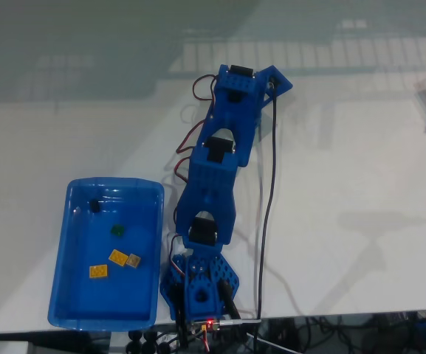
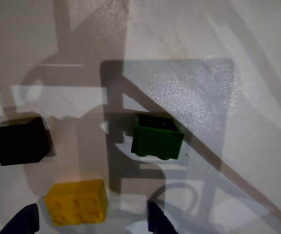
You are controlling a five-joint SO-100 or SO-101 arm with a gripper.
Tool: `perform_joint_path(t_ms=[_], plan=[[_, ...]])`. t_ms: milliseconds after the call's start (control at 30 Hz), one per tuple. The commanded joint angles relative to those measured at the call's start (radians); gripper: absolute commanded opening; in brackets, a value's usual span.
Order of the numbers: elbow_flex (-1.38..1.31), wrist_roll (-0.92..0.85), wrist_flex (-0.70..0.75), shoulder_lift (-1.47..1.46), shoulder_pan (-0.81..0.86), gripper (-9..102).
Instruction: Pick up all the lego then put into the bin
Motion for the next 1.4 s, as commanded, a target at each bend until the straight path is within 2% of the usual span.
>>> perform_joint_path(t_ms=[0,267,533,1133,1267,1367], plan=[[-0.06,-0.005,-0.002,0.0,-0.005,29],[-0.107,-0.006,0.003,-0.052,-0.014,29],[-0.114,-0.02,0.003,-0.072,-0.026,21],[-0.137,-0.034,-0.005,-0.112,-0.055,20],[-0.137,-0.055,0.002,-0.117,-0.063,14],[-0.137,-0.064,0.003,-0.118,-0.067,4]])
